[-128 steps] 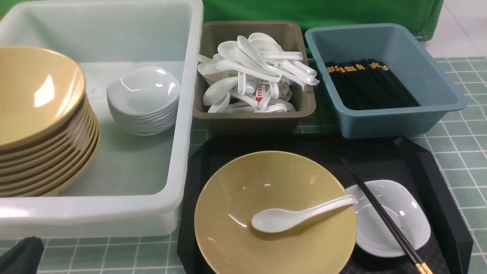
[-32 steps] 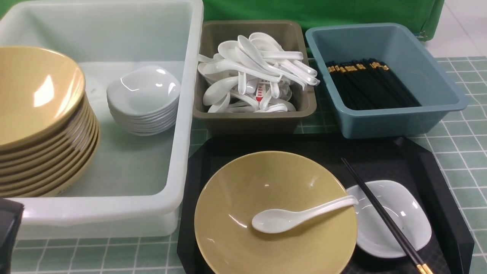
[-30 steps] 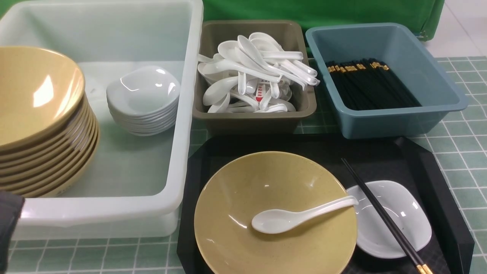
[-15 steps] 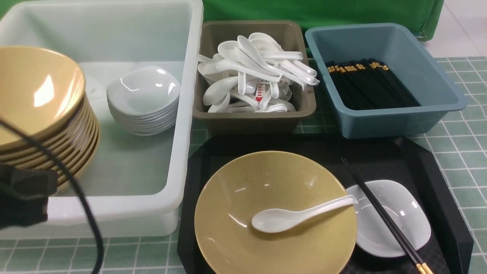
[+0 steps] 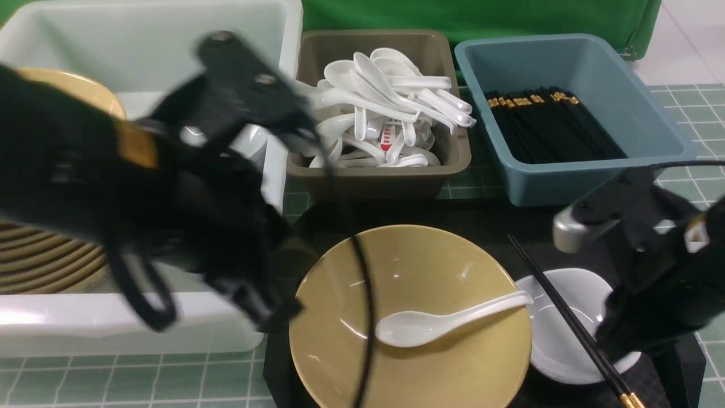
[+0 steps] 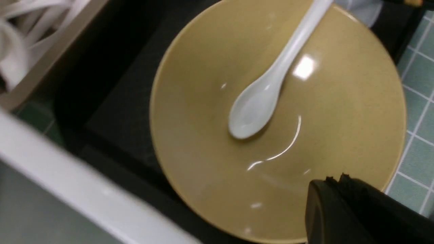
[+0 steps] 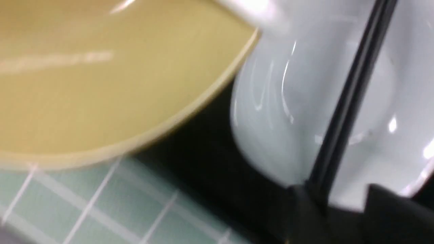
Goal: On blue table put chopsticks spoon bowls plates into blue grey white boxes.
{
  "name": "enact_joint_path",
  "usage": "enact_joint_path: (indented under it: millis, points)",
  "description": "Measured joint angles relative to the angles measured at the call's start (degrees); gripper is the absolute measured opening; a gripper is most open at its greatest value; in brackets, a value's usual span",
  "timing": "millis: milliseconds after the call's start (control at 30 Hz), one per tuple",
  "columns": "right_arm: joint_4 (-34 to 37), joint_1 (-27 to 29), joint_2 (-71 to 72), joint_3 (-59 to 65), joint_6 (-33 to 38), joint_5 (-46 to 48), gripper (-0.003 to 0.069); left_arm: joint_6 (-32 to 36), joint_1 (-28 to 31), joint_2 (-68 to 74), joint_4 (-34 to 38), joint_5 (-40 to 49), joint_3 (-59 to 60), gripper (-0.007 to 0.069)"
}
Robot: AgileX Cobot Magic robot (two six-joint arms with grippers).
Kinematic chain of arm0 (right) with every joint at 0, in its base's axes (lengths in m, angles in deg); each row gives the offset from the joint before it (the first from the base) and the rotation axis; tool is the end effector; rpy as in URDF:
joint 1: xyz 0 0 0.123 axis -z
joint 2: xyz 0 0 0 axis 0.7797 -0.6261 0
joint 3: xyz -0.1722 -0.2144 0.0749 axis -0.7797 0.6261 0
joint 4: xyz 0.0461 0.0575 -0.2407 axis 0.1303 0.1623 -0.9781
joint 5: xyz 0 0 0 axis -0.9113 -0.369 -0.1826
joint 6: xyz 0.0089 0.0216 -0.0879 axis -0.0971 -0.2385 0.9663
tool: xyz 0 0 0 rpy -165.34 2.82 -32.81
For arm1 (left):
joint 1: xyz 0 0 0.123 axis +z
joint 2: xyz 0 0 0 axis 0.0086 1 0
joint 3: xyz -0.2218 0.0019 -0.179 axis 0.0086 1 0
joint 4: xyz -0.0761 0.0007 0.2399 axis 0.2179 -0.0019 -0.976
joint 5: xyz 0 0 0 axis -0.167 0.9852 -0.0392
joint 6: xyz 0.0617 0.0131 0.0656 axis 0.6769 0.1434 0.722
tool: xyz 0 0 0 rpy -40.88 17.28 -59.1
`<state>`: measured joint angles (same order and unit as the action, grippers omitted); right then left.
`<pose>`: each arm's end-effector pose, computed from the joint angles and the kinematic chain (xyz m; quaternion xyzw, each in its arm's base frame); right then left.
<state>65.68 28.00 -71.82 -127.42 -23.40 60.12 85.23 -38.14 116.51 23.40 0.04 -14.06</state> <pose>0.2228 0.1019 0.2438 -0.2702 0.9563 0.0450 0.1027 0.1770 -0.1633 0.3504 0.4650 0.8293 -0.1450 0.2739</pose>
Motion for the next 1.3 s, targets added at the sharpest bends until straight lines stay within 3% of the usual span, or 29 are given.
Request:
enact_joint_path:
  millis: [167, 300, 400, 533, 600, 633, 800, 967, 1100, 1300]
  points:
    - [-0.72, 0.0, -4.39, 0.0, -1.72, -3.98, 0.0506, 0.0, -1.39, 2.6, 0.0, -0.68, -0.26, -0.0012]
    - [-0.79, 0.0, -8.64, -0.18, -2.88, -6.81, 0.0538, 0.0, -1.38, 3.57, -1.15, -1.87, -0.26, -0.0012]
    - [-0.79, 0.0, -10.65, -0.27, -3.13, -7.65, 0.0504, 0.0, -1.38, 3.74, -1.89, -2.64, -0.26, -0.0012]
    - [-0.84, 0.0, -12.91, -0.46, -4.78, -8.27, 0.0311, 0.0, -1.38, 3.79, -2.65, -4.44, -0.26, -0.0012]
    - [-0.84, 0.0, -12.82, -0.79, -6.03, -7.61, 0.0176, 0.0, -1.38, 3.79, -2.65, -5.18, -0.26, -0.0012]
    - [-0.99, 0.0, -12.53, -1.01, -6.35, -6.85, 0.0152, 0.0, -1.38, 3.79, -2.65, -5.44, -0.26, -0.0012]
    - [-1.04, 0.0, -8.85, -1.45, -6.36, -3.89, 0.0161, 0.0, -1.38, 3.79, -2.53, -8.33, -0.26, -0.0012]
    - [-3.93, -0.07, -2.31, -4.78, -6.98, -0.41, 0.0161, -0.19, -1.38, 5.09, 0.44, -16.63, -0.26, -0.0012]
    - [-11.74, 0.86, -0.24, -14.8, -10.4, -1.32, 0.0161, -0.25, -1.38, 10.35, 2.58, -27.12, -1.9, -0.0012]
    - [-13.44, 7.31, -8.21, -29.66, -13.87, -8.3, 0.0161, -0.46, 0.13, 19.99, 3.11, -31.78, -14.67, -0.0012]
